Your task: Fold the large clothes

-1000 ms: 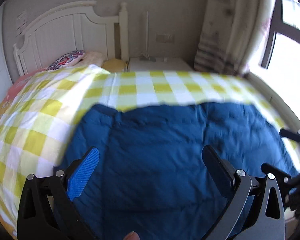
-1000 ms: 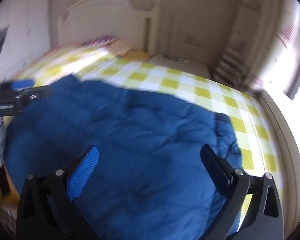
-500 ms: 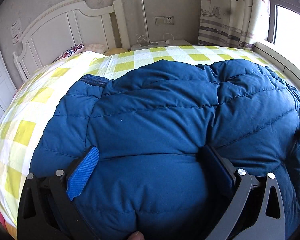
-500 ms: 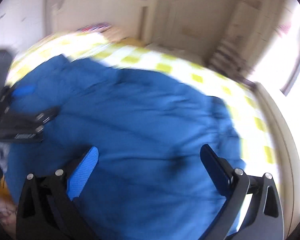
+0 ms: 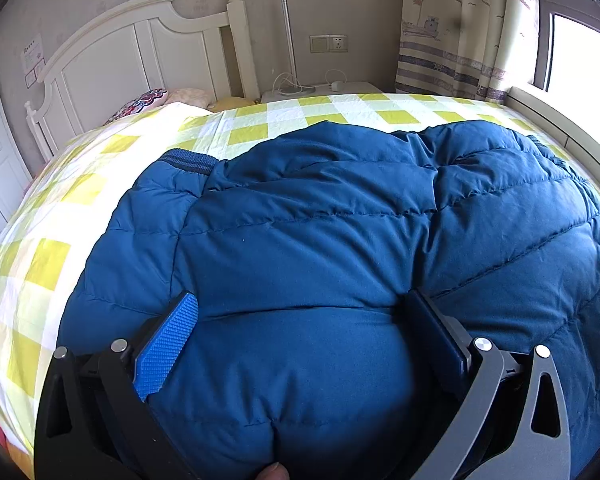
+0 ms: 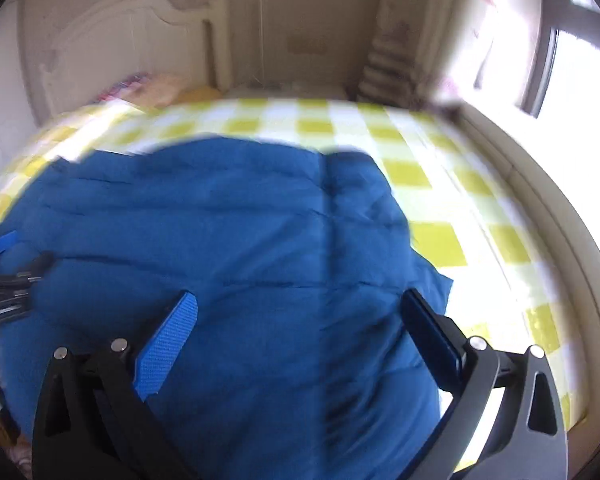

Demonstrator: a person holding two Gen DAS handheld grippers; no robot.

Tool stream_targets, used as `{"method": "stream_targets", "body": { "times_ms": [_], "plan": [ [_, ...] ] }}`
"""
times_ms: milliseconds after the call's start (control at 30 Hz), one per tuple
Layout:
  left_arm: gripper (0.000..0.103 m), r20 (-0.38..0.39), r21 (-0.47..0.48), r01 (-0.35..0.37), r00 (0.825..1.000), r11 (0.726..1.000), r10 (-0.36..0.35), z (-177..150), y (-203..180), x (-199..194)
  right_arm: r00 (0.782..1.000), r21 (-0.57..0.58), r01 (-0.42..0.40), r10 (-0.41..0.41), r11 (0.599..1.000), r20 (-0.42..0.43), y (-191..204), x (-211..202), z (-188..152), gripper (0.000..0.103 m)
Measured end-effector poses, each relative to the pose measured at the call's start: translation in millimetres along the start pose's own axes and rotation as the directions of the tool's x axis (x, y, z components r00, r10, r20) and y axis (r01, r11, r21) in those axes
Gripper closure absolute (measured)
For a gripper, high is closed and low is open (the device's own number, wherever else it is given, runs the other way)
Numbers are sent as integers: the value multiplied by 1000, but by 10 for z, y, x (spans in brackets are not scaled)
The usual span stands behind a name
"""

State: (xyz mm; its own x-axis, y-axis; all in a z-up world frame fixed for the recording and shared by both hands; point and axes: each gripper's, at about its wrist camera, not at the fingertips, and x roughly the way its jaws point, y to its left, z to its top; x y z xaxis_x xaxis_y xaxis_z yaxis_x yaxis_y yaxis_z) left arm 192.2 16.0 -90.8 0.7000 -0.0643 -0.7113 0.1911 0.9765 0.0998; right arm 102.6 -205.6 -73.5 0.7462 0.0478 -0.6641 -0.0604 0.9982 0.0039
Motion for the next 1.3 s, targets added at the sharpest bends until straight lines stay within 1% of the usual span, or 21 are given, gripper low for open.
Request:
{"method": "stream_targets", "body": {
  "times_ms": [67, 133, 167, 200, 267, 367, 400, 467, 533, 567, 600, 667, 767, 833, 900, 967, 1000, 1067, 1100, 1167, 1300],
  "plan": [
    [4, 0, 0, -1, 1000, 1000, 1, 0, 3, -2, 998, -104, -49, 52, 993, 19, 316, -92, -92, 3],
    [4, 1, 0, 1, 1000, 1000, -1, 6, 7, 3, 995, -213, -81, 68, 974, -69, 604, 85, -285, 3],
    [4, 1, -1, 2, 1000, 1000, -2, 6, 8, 5, 997, -218, -71, 62, 973, -48, 615, 131, -351, 2],
    [4, 0, -3, 7, 1000, 1000, -7, 7, 13, 3, 996, -198, -86, 86, 976, -5, 576, 161, -406, 2],
    [4, -8, -2, 22, 1000, 1000, -22, 22, 30, -3, 992, -172, -125, 125, 977, -8, 504, 190, -427, 2],
    [4, 28, -2, 36, 999, 999, -36, -67, 128, -286, 996, -187, -87, 82, 979, -33, 490, 88, -382, 3],
    [4, 77, -11, 40, 996, 999, -39, -158, 225, -492, 997, -178, -73, 70, 981, -21, 444, 16, -383, 3],
    [4, 97, -21, 14, 995, 1000, -12, -296, 388, -648, 999, -139, -44, 46, 989, 17, 293, -145, -381, 3],
    [4, 22, -59, -13, 1000, 998, 14, -504, 663, -607, 1000, -85, -8, 10, 996, 23, 57, -219, -414, 3],
    [4, -2, -81, 10, 1000, 997, -10, -644, 809, -552, 1000, -54, 15, -14, 998, 14, -99, -206, -460, 2],
    [4, 24, -82, 42, 999, 996, -40, -720, 866, -567, 1000, -17, 8, -8, 1000, -4, -252, -155, -530, 2],
    [4, 56, -53, 41, 998, 998, -38, -830, 880, -591, 996, 61, -93, 92, 994, 7, -460, -87, -692, 2],
    [4, 42, -50, 3, 999, 999, -1, -787, 822, -547, 997, 56, -70, 69, 996, 15, -416, -75, -722, 2],
    [4, 2, -56, -25, 1000, 998, 25, -729, 800, -545, 998, 49, -61, 61, 997, -4, -378, -54, -696, 2],
    [4, -31, -71, -59, 998, 996, 57, -674, 761, -634, 997, 55, -75, 75, 996, -11, -410, -42, -702, 2],
    [4, -5, -57, 1, 1000, 998, -1, -536, 660, -767, 997, 65, -75, 75, 995, 3, -419, -30, -700, 2],
    [4, 38, -22, 48, 998, 999, -47, -395, 526, -898, 998, 72, -69, 68, 995, 17, -403, -29, -698, 2],
    [4, 99, 42, 89, 991, 995, -92, -180, 263, -1037, 998, 78, -48, 45, 996, 34, -334, -4, -674, 2],
    [4, 103, 69, 112, 988, 991, -119, -115, 147, -1053, 999, 85, -44, 41, 995, 35, -306, 25, -634, 2],
    [4, 70, 145, 179, 979, 973, -190, 26, -249, -938, 998, 116, -52, 48, 992, 39, -316, 17, -617, 2],
    [4, -59, 219, 173, 985, 960, -164, -99, -729, -330, 995, 116, -96, 91, 989, 45, -389, -60, -630, 2]
  ]
}}
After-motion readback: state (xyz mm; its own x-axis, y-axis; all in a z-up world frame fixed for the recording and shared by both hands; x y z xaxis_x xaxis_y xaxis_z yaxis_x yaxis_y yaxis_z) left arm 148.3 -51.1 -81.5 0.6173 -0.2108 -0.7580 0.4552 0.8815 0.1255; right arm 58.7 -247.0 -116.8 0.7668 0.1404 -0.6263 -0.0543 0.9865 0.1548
